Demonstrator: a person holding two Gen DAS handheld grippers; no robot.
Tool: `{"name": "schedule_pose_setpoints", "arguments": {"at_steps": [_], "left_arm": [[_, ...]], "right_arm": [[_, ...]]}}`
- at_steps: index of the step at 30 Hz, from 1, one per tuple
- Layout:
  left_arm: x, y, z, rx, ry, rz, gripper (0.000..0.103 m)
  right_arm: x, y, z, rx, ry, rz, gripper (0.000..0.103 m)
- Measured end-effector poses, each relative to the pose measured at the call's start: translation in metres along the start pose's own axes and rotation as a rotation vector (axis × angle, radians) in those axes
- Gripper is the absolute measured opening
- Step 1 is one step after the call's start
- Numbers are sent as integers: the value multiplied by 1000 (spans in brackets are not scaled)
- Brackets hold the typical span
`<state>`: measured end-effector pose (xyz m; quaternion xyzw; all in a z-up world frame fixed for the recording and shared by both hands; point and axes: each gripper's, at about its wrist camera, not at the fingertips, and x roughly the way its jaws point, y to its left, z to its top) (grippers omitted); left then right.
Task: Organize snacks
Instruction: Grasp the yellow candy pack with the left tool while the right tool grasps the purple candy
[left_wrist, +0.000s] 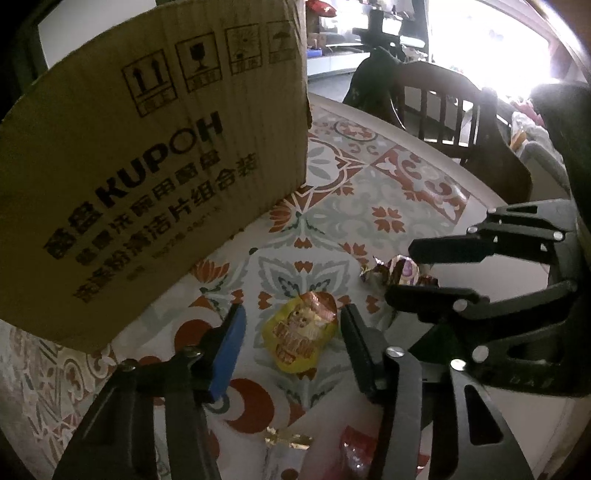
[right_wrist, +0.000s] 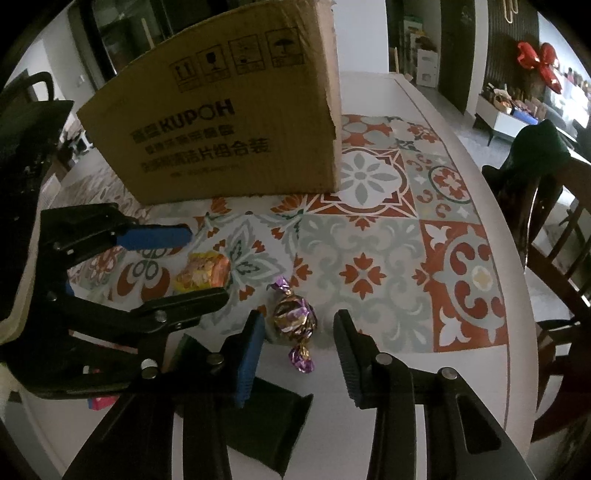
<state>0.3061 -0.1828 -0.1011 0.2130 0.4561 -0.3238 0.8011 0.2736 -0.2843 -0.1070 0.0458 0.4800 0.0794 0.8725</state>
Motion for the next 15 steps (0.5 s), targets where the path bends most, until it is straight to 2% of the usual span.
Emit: {"name": "schedule_pose_setpoints", "arguments": {"at_steps": [3, 7, 11, 15], "left_arm": [[3, -1, 1, -6, 9, -10, 43], [6, -1, 2, -18, 13, -12, 40], [6, 0, 2, -39, 13, -18, 40], [0, 0, 0, -38, -8, 12, 40]], "right_arm": [[0, 1, 0, -4, -6, 2, 37], [1, 0, 1, 6, -12, 8, 26], [3, -3, 3, 20, -15, 11, 25], [2, -4, 1, 43, -19, 27, 25]]}}
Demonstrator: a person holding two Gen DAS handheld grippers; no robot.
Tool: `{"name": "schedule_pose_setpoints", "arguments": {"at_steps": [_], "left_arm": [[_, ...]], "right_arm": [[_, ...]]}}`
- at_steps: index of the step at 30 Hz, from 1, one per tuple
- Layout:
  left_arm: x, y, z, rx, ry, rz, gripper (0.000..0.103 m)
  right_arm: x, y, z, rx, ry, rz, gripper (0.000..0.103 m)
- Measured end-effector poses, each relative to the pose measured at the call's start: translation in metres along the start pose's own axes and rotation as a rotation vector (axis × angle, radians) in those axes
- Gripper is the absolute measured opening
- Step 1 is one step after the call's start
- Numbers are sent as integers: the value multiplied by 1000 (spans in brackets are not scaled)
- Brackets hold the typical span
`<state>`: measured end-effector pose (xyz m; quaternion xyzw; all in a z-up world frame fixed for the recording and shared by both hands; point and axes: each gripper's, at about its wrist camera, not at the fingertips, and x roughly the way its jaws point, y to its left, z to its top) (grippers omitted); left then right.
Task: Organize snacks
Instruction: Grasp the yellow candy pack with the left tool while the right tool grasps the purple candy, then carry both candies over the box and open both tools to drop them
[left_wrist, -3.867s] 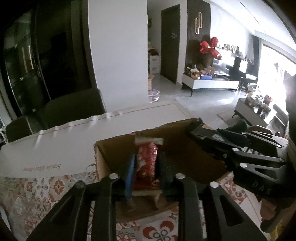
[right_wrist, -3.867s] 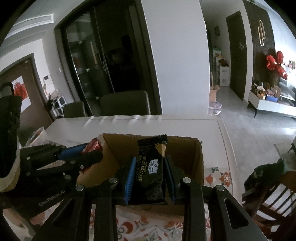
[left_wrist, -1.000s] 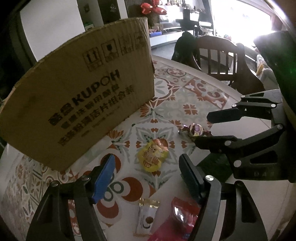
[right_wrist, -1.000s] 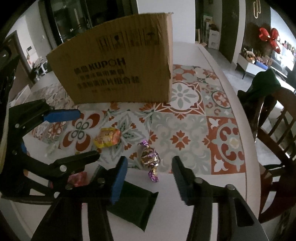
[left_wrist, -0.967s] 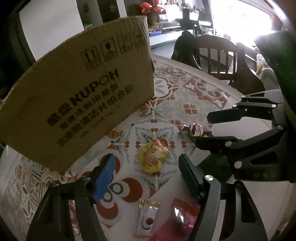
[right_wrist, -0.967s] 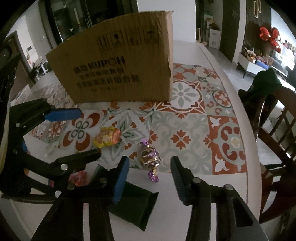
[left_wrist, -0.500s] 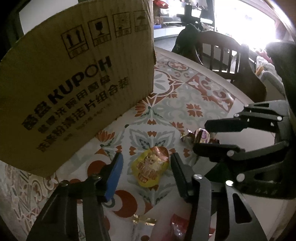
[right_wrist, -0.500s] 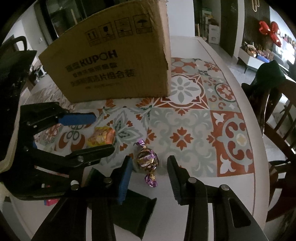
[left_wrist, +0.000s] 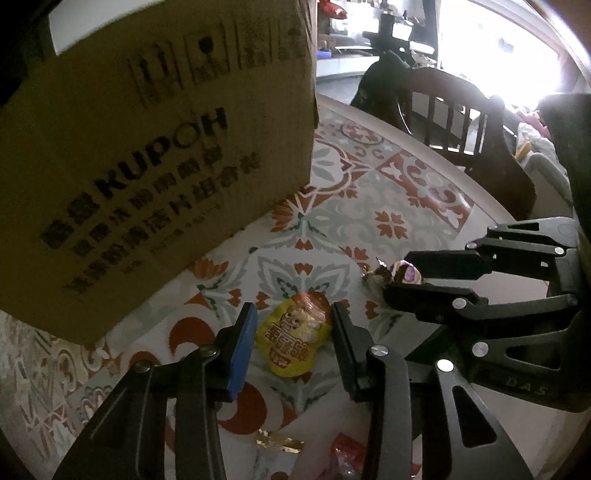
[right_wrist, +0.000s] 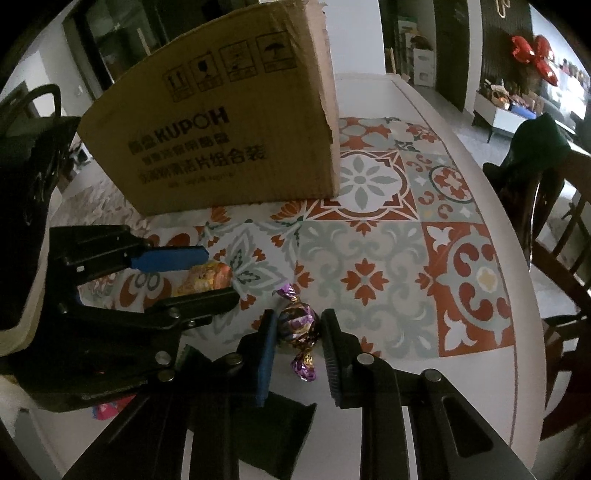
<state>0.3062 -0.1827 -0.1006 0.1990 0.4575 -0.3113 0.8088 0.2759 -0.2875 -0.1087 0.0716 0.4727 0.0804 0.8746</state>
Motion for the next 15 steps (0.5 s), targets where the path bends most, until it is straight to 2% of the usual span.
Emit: {"name": "schedule_pose_setpoints", "arguments": {"at_steps": [6, 15], "left_arm": [[-20, 2, 0, -25, -47, 28, 40], [-56, 2, -2, -75, -122, 66, 40]], "right_arm": [[-7, 1, 0, 9, -13, 10, 25], [-34, 10, 6, 3, -82, 15, 25]]}}
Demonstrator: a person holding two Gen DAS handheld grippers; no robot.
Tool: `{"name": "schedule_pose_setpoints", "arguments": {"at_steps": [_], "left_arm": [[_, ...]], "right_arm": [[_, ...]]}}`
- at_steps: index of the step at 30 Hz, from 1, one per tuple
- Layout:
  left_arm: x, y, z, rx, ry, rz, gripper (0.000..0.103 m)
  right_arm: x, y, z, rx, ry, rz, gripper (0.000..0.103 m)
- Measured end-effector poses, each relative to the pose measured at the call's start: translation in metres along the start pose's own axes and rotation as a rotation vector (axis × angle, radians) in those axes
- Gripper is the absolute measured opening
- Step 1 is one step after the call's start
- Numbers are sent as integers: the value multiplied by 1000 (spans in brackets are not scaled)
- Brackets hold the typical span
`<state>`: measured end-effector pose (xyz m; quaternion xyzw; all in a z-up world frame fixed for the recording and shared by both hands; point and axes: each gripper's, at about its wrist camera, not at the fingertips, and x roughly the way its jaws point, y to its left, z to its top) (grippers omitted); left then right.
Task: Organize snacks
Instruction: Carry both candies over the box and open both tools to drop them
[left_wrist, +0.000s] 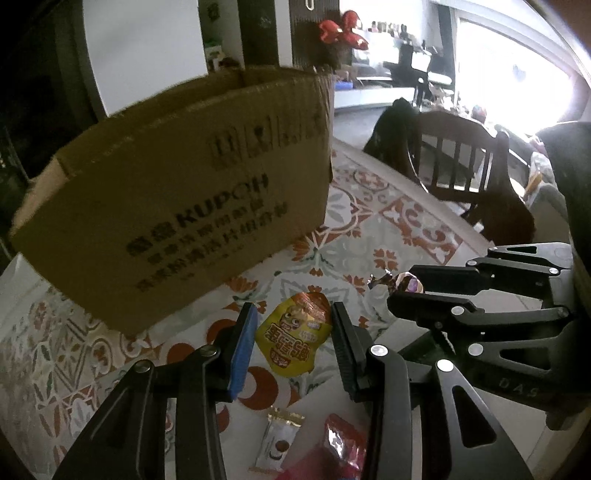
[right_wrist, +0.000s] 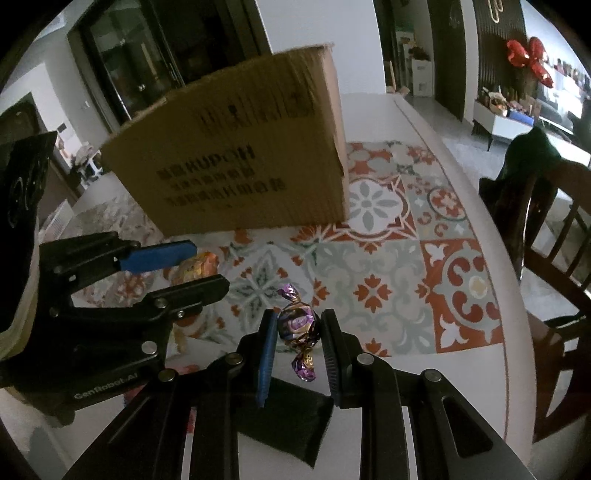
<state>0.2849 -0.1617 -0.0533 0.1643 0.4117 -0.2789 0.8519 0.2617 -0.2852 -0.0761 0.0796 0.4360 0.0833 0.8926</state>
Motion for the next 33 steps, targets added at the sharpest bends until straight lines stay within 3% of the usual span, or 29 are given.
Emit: {"name": "schedule_pose_setpoints", "arguments": {"at_steps": [33], "left_arm": [[-130, 35, 36, -93, -296, 110, 40]], "right_arm": [[-97, 57, 65, -91, -292, 61, 25]]}}
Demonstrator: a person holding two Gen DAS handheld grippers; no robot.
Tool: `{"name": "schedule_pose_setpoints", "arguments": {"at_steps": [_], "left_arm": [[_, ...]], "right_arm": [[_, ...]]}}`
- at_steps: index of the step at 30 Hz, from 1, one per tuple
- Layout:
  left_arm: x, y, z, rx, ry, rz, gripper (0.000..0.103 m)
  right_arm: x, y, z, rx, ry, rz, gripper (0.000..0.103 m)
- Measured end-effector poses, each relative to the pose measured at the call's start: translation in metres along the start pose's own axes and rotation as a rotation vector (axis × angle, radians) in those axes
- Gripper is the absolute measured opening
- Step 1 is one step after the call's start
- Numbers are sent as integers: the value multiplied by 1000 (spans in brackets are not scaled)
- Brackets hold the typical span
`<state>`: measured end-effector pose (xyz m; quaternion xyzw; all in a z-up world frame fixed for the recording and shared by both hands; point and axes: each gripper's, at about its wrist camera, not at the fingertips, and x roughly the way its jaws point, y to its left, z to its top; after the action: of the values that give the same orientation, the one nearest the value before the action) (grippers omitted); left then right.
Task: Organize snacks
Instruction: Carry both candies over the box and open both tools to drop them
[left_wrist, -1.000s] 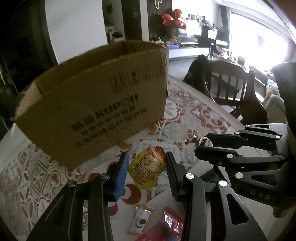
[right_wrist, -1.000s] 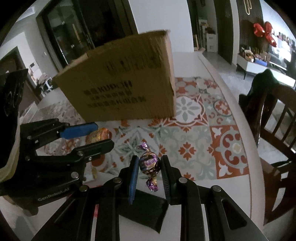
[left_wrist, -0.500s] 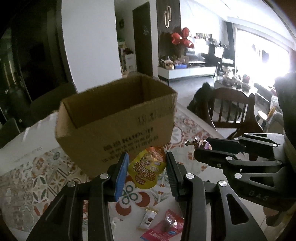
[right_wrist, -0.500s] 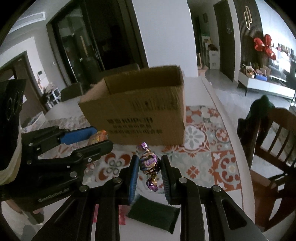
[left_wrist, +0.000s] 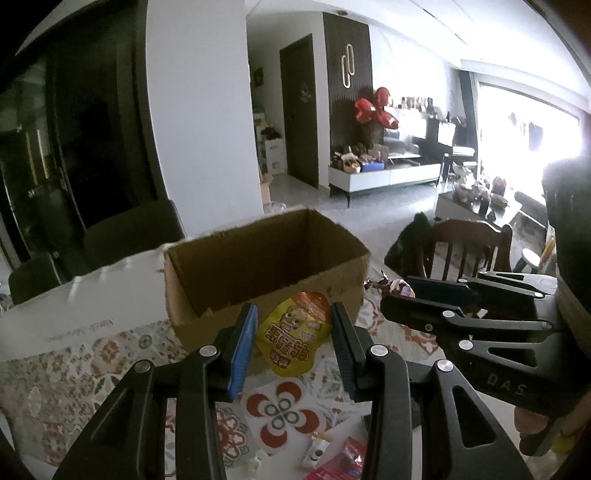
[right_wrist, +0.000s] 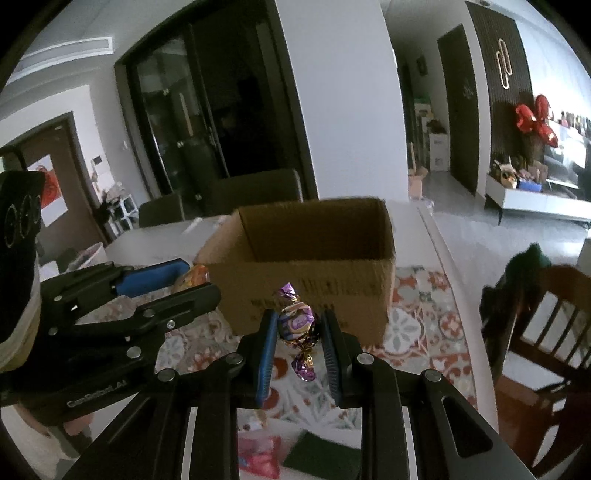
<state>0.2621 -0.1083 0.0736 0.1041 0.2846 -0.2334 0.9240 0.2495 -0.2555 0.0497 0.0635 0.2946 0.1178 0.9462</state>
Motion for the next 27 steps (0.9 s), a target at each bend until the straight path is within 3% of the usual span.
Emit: {"name": "schedule_pose_setpoints", "arguments": {"at_steps": [19, 27], "left_arm": [[11, 30, 43, -49, -58, 74, 40], [41, 47, 60, -98, -15, 76, 40]], "right_arm": [[23, 2, 59, -44, -36, 8, 25], [51, -9, 82, -57, -16, -6, 25]]}}
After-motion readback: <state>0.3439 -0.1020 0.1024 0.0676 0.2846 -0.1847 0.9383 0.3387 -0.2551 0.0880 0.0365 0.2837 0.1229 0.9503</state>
